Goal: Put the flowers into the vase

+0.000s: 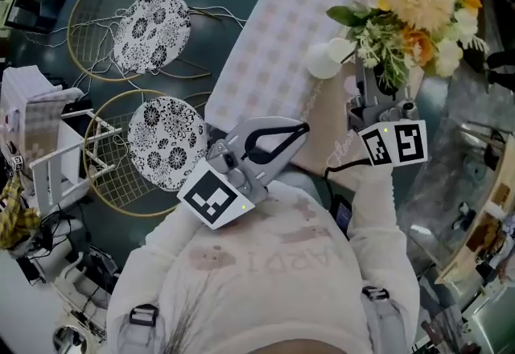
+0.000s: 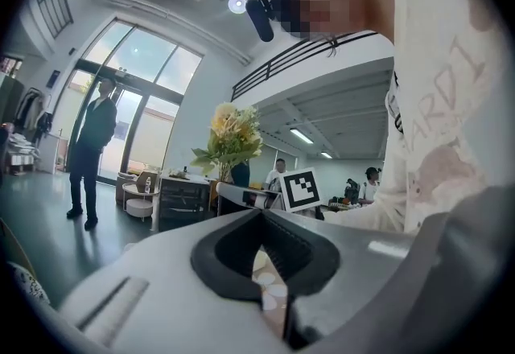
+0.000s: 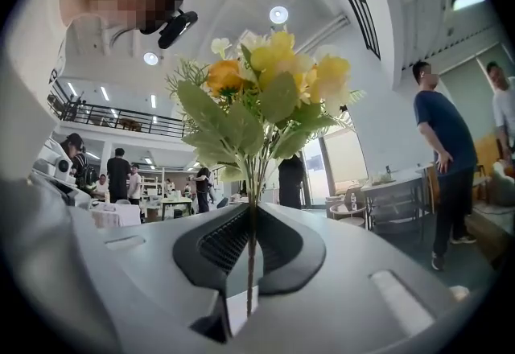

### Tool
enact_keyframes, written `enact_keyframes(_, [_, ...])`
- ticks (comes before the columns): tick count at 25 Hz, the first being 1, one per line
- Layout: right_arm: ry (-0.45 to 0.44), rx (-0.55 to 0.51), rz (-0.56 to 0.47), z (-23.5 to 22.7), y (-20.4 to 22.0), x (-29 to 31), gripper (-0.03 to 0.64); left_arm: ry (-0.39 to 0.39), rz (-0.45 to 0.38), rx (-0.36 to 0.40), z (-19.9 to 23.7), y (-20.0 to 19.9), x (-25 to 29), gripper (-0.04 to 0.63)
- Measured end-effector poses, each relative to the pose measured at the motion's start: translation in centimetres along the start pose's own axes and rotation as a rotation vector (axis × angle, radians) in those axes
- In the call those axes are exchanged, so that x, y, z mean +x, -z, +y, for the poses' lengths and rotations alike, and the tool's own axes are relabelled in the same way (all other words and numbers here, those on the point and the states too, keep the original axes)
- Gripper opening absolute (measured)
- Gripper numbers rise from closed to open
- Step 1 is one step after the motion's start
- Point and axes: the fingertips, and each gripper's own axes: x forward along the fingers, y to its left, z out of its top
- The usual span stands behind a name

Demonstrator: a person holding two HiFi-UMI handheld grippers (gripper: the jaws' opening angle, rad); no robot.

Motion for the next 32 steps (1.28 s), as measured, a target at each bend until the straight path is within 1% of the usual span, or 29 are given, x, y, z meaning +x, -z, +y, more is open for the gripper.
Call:
enact_keyframes(4, [-0.002, -0.005, 0.006, -0.2, 1.6, 2.0, 0.046, -0.036, 0.023, -0.001, 1.5, 0.9, -1.0, 0.001])
enact_keyframes(7, [0.002, 0.0, 0.014, -0.3, 3.1, 2.4, 0.046, -0.04, 0.051, 0.012, 2.1, 1.7, -1.0, 0.0])
enact_keyframes(9, [0.006, 0.013, 0.017, -0.9, 3.9, 2.7, 0.046, -0.03, 0.079, 0.025, 2.8, 2.5, -0.1, 0.0])
enact_keyframes(12, [0.017, 0.041, 0.025, -2.4, 5.0, 3.5, 0.046, -0.02, 0.127, 0.051, 5.1, 4.1, 2.1, 0.001])
enact_keyframes(14, [0.031, 0.054, 0.036, -2.9, 5.8, 3.5, 0.046, -0.013, 0.143, 0.059, 6.7, 5.4, 3.4, 0.027])
enact_keyframes(16, [0.047, 0.062, 0.045, -2.7, 6.4, 3.0, 0.046, -0.002, 0.155, 0.056, 7.9, 6.9, 4.3, 0.032])
enact_keyframes(20, [0.072, 0.074, 0.06, -2.4, 7.3, 2.5, 0.046, 0.039, 0.208, 0.074, 10.0, 10.1, 6.6, 0.055])
enact_keyframes(23, [0.085, 0.082, 0.077, -2.5, 7.9, 2.6, 0.046, 0.098, 0.257, 0.068, 10.8, 12.8, 8.5, 0.089])
enact_keyframes(25, [0.096, 0.08, 0.088, -2.4, 7.9, 2.5, 0.046, 0.143, 0.281, 0.061, 11.0, 14.2, 9.4, 0.127])
enact_keyframes(27, [0.098, 0.076, 0.093, -2.3, 7.6, 2.6, 0.046, 0.168, 0.303, 0.079, 11.3, 15.0, 10.3, 0.147])
enact_keyframes(32, [0.111, 0.074, 0.108, -2.3, 8.8, 3.2, 0.046, 0.211, 0.301, 0.127, 12.3, 16.2, 12.4, 0.169])
